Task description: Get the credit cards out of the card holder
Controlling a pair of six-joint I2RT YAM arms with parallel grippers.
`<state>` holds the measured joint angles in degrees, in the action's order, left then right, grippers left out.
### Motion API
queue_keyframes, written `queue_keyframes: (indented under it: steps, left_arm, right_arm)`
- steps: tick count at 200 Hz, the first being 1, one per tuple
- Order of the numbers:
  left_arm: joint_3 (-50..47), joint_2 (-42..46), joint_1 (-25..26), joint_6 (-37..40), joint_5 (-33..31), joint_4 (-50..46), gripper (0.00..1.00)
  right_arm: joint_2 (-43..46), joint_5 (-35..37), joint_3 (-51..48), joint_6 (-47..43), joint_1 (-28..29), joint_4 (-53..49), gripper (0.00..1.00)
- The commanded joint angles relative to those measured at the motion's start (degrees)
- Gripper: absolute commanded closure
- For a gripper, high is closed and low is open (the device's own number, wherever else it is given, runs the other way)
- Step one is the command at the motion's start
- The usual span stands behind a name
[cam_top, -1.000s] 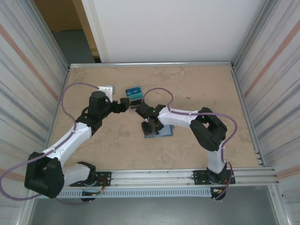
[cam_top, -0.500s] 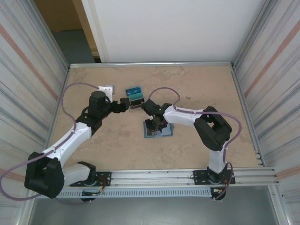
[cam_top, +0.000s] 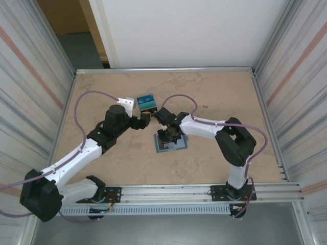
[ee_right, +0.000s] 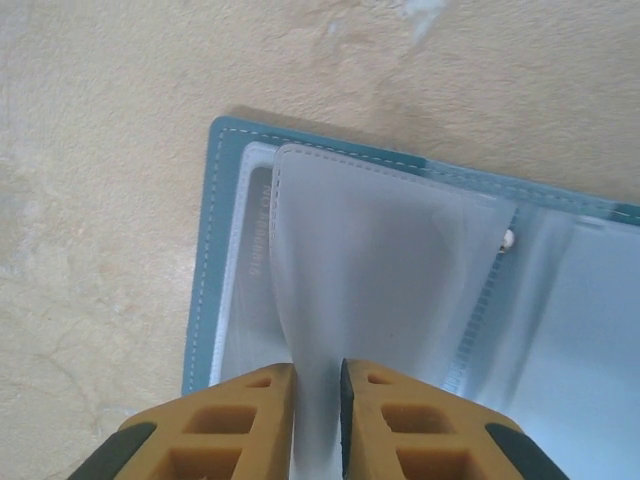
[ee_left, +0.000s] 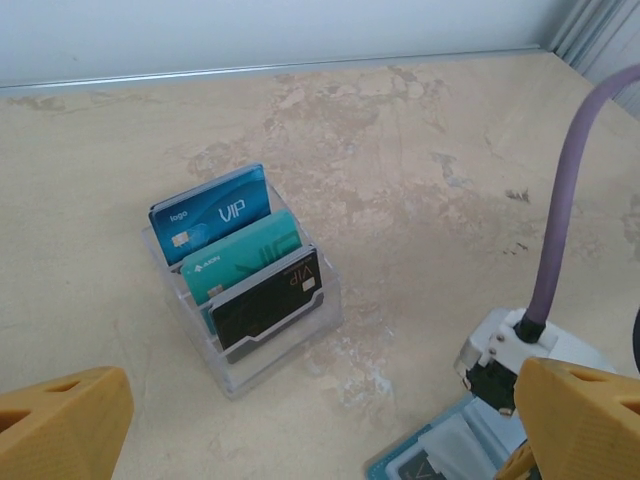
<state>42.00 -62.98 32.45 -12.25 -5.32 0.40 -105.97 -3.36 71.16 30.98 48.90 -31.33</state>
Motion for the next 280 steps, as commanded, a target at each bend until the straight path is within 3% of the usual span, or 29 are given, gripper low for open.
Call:
queue_keyframes:
  steps: [1,35,84,177,225,280]
  left_arm:
    - [1.18,0.03,1.38,0.09,-4.23,-0.14,0.01]
    - [0.98,-0.44,2.25,-1.24,-5.45,-0.23,0.01]
    - [0.14,-2.19,3.34,-2.95,-5.29,-1.71,0.01]
    - [0.02,-9.98,15.29,-1.97,-12.59,-7.35,0.04]
    - [-0.81,-15.30,17.62,-4.78,-13.00,-9.07,0.07]
    - [-1.98,-19.12,18.08,-5.95,-13.96,-8.37,0.08]
  right_arm:
    - [2.98,3.58,-1.33,1.84,-0.53,-3.38,0.78]
    - [4.96,5.81,-3.31,3.01,-1.76,-3.87,0.71]
    - [8.06,7.21,-6.65,3.65,-4.58,-3.74,0.71]
    - [13.31,7.25,-12.63,4.17,-11.33,-2.65,0.73]
    - [19.09,1.66,-15.04,4.88,-14.56,0.85,0.73]
    - [20.06,-10.83,-16.29,7.44,-15.15,9.30,0.75]
